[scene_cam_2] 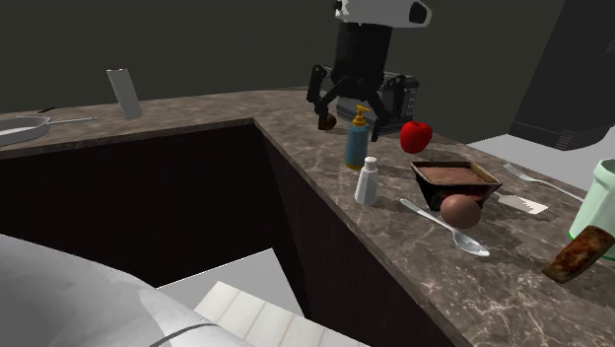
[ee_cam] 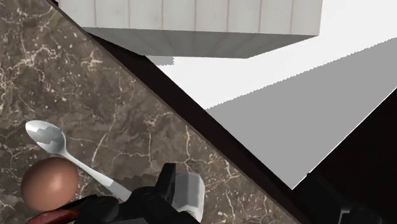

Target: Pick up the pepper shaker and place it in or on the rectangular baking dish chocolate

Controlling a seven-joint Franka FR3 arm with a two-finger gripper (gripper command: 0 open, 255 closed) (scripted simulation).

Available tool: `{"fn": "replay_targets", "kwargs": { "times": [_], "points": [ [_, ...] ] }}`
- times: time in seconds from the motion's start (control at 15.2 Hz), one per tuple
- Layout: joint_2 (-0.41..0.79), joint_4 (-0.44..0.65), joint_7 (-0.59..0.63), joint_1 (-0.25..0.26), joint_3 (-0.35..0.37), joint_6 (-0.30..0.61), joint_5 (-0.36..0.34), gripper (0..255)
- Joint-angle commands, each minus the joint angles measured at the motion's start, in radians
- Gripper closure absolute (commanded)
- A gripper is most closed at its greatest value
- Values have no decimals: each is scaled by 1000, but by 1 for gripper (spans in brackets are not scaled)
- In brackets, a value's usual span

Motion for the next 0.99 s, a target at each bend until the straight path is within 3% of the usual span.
{"fn": "replay_targets", "kwargs": {
  "times": [0.0,0.53,0.92],
  "points": [
    [70,25,23,-13,-1,56,-2,0],
    [353,178,105,-54,-19,220,-12,0],
    [405,157,111,-54,-19,296,-11,0]
  ]
}}
